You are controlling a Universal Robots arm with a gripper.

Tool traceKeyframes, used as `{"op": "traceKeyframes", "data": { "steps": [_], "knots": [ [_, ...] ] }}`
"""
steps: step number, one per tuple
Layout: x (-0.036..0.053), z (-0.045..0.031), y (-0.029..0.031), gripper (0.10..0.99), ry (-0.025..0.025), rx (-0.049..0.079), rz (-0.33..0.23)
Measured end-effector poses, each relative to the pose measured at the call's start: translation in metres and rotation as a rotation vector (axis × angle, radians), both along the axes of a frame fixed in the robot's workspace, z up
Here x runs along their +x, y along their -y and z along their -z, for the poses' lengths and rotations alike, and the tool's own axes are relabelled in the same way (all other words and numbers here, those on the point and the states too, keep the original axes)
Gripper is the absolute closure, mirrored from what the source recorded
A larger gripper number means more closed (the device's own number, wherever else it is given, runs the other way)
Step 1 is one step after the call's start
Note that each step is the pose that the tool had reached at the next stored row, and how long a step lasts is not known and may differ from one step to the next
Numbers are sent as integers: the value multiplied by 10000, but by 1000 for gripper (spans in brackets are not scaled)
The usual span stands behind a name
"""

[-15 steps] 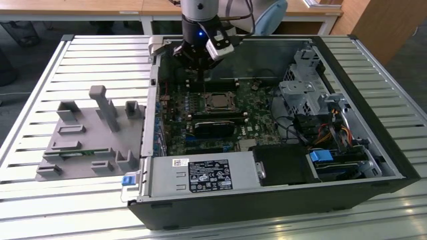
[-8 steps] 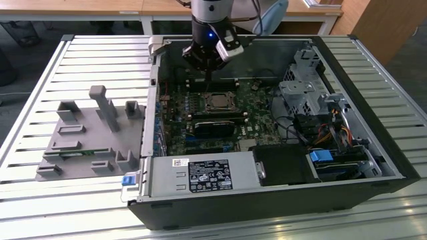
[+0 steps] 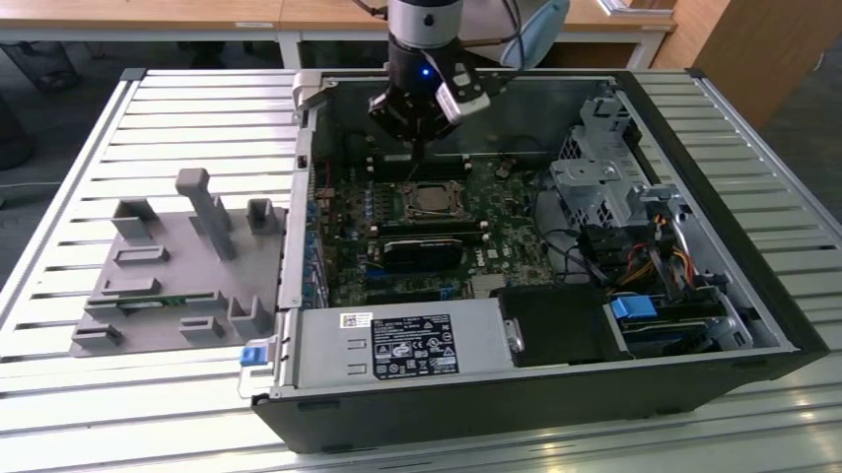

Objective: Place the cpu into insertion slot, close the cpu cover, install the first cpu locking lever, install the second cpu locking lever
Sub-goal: 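Install the first cpu locking lever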

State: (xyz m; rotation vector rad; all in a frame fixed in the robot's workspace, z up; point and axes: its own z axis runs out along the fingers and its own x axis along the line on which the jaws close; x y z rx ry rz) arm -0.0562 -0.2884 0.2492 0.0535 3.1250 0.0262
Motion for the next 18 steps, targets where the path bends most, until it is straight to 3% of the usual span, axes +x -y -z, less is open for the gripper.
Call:
{"op": "traceKeyframes", "data": {
  "steps": [3, 7, 9, 18],
  "knots": [
    [0, 19, 1, 980, 1, 109, -2],
    [0, 35, 0, 980, 35, 487, -1],
    [1, 50, -1, 980, 48, 586, -1],
    [103, 149, -6, 980, 50, 595, 0]
  ]
}}
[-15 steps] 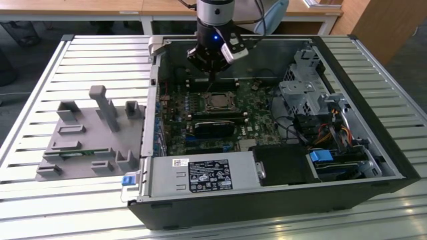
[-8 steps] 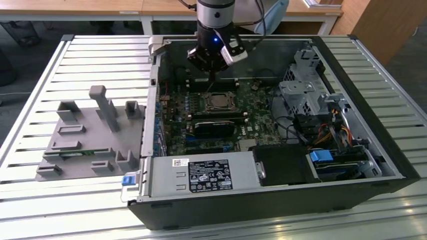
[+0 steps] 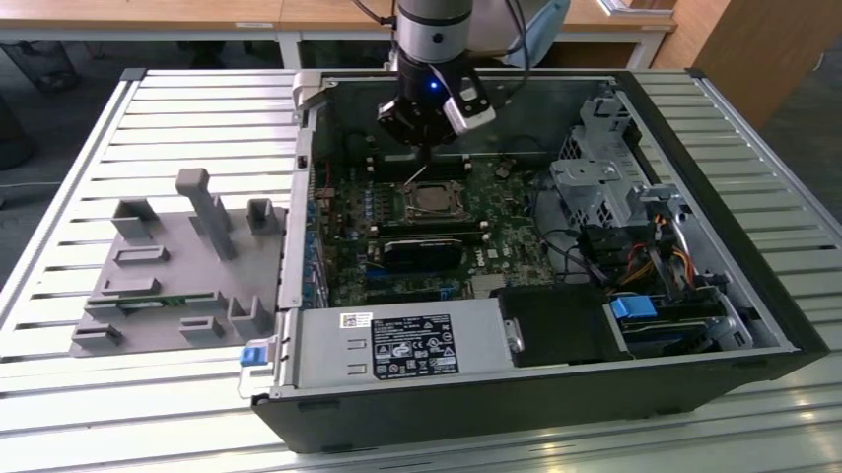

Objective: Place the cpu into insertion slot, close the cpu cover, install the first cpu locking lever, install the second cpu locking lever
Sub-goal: 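Install the first cpu locking lever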

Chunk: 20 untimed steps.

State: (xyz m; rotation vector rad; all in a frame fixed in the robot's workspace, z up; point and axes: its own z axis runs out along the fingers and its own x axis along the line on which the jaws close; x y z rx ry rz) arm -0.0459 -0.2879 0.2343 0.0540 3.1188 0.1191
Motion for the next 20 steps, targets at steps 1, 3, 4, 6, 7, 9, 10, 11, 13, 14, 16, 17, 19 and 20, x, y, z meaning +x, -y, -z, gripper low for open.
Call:
{"op": "traceKeyframes", "data": {
  "steps": [1, 3, 4, 6, 7, 9, 10, 11, 13, 14, 16, 17, 19, 20],
  "knots": [
    [17, 9, -1, 980, 1, 1, -1],
    [41, 26, -3, 980, 0, 0, -1],
    [53, 35, -4, 980, 0, 0, -1],
    [81, 50, -6, 980, -1, -2, 0],
    [111, 65, -9, 980, 0, 0, 0],
    [136, 82, -11, 980, 0, 0, -1],
    [146, 90, -12, 980, 0, 0, -2],
    [155, 100, -13, 980, 0, 0, -1],
    [172, 118, -17, 980, 0, 0, -1],
    [180, 126, -18, 980, 0, -1, 0],
    [191, 138, -19, 980, 0, -1, 0],
    [196, 142, -20, 980, 0, -1, -1],
    [205, 153, -21, 980, 0, -1, 0],
    [209, 160, -22, 980, 0, 0, -1]
  ]
}}
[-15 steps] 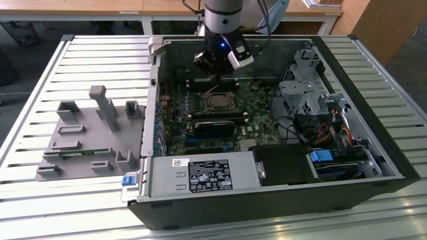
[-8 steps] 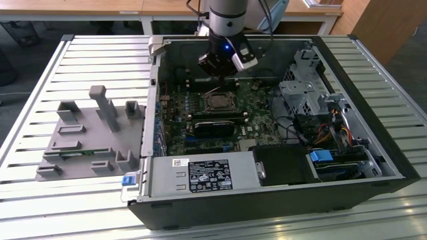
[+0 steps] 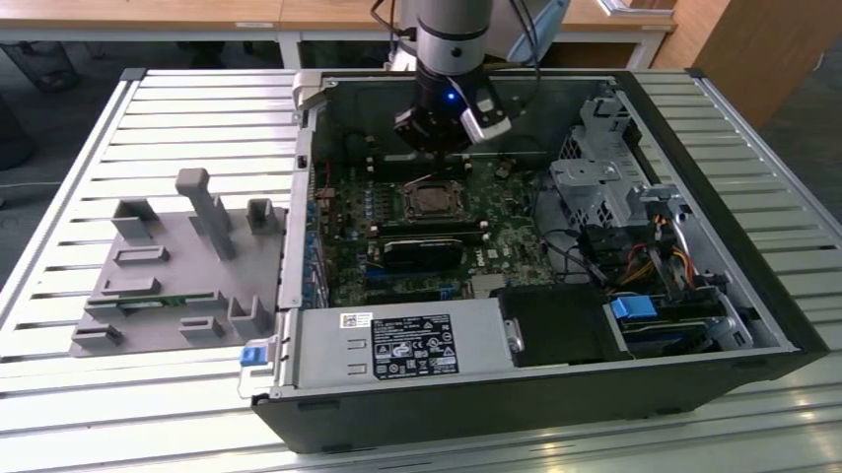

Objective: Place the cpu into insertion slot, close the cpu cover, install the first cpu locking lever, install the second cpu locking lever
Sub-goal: 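Install the first cpu locking lever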

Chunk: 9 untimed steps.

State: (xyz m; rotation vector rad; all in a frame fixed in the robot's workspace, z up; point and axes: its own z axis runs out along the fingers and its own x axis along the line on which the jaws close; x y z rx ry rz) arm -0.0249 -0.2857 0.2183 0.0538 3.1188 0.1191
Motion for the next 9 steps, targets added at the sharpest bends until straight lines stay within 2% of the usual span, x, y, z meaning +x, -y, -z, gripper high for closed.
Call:
{"op": "traceKeyframes", "data": {
  "steps": [9],
  "knots": [
    [47, 83, -1, 980, 0, 0, 0]
  ]
}}
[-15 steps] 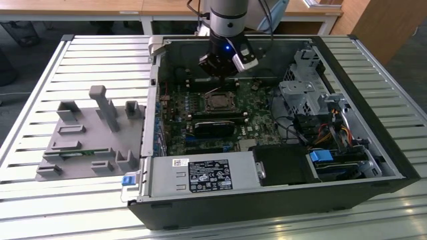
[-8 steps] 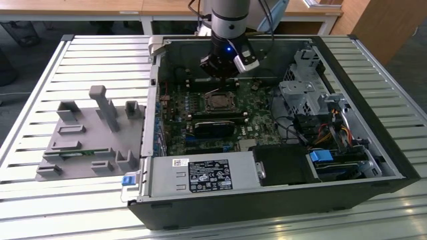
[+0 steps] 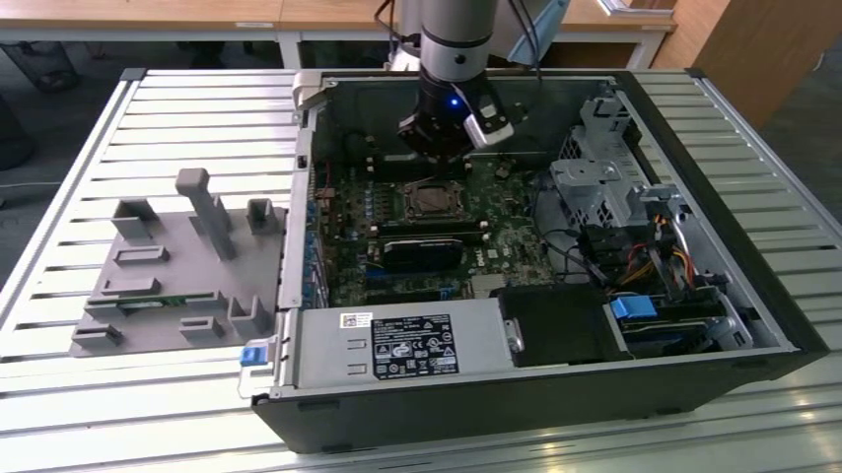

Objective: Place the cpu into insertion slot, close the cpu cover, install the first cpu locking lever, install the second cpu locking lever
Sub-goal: 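Install the first cpu locking lever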

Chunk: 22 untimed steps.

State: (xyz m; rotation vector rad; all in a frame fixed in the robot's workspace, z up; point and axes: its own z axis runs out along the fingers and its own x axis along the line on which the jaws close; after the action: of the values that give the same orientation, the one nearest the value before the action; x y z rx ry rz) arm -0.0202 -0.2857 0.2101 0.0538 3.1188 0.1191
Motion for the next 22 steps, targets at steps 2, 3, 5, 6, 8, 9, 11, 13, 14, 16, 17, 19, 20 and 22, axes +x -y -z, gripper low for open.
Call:
{"op": "traceKeyframes", "data": {
  "steps": [2, 3, 5, 6, 8, 9, 11, 13, 14, 16, 17, 19, 20, 22],
  "knots": [
    [4, 26, 0, 980, 0, -1, 0],
    [5, 38, 0, 980, 0, -2, 1],
    [5, 65, 0, 980, 0, 0, 2],
    [6, 76, 0, 980, 0, -1, 1],
    [6, 93, 0, 980, -1, -2, 0],
    [6, 99, 0, 980, -1, -4, 1],
    [7, 105, 0, 980, -1, -6, 0],
    [7, 106, 0, 980, -2, -8, 0],
    [7, 106, -1, 980, -1, -6, 0],
    [7, 103, -1, 980, 1, -4, 1],
    [7, 103, -1, 980, 1, -3, 0],
    [7, 102, -1, 980, 1, -3, 0],
    [7, 101, -1, 980, 0, -5, 0],
    [7, 103, -1, 980, 1, -8, 0]
  ]
}}
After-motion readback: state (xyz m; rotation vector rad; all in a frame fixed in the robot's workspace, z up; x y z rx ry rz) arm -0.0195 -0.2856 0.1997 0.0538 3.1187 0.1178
